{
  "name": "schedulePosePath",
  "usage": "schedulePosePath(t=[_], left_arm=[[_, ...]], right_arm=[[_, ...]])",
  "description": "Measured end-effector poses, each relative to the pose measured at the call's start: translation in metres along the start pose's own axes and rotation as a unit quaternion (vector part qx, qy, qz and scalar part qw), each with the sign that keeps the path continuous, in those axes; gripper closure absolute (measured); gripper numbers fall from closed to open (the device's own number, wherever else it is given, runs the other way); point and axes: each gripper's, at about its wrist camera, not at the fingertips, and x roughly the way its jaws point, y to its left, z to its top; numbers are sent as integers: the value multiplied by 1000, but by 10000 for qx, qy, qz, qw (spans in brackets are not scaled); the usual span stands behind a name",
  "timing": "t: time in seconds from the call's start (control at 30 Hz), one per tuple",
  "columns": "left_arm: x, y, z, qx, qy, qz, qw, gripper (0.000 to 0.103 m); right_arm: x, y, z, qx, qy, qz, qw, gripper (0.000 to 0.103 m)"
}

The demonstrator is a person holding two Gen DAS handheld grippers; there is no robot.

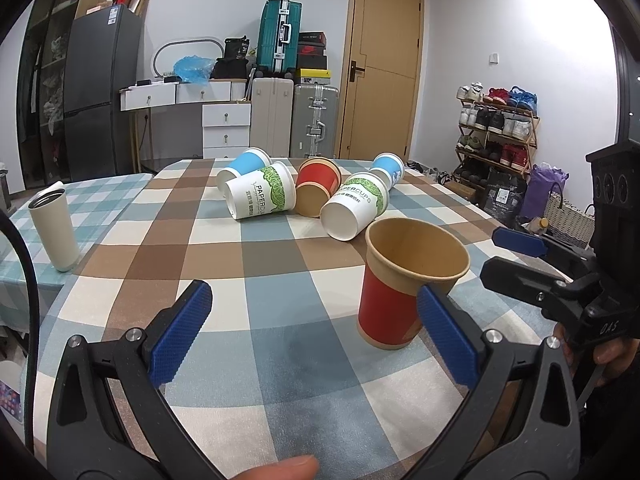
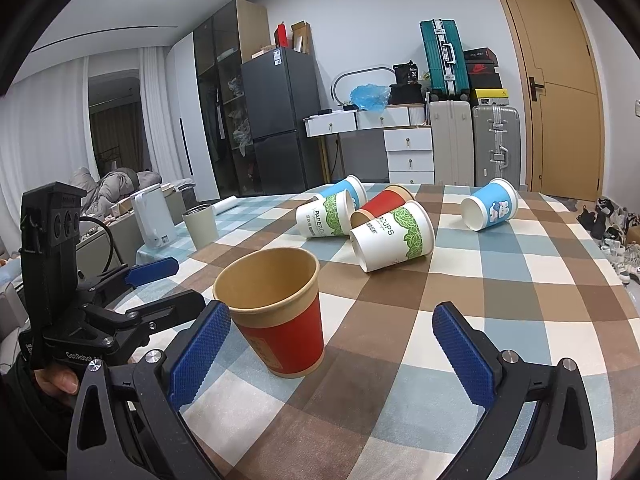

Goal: Flip cup upright

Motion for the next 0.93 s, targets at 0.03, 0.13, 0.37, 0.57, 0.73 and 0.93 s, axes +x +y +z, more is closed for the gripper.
schedulePosePath(t=[0.03,0.13,0.37,0.57,0.73,0.93], left_arm=[[0,0,0,8,-1,3,10000,1],[0,0,0,12,0,11,10000,1],[0,0,0,1,3,-3,10000,1],[0,-1,0,6,-5,2,10000,1],[0,-1,-1,-3,-17,3,10000,1],[0,-1,-1,5,-10,9,10000,1]], right_arm=[[-1,0,0,-2,-6,5,10000,0],[0,1,0,-14,5,-3,10000,0],[0,2,1,-40,14,10,10000,0],[1,2,2,-59,20,16,10000,0],[3,4,2,-90,48,41,9999,0],[4,5,1,-133,79,55,9999,0]])
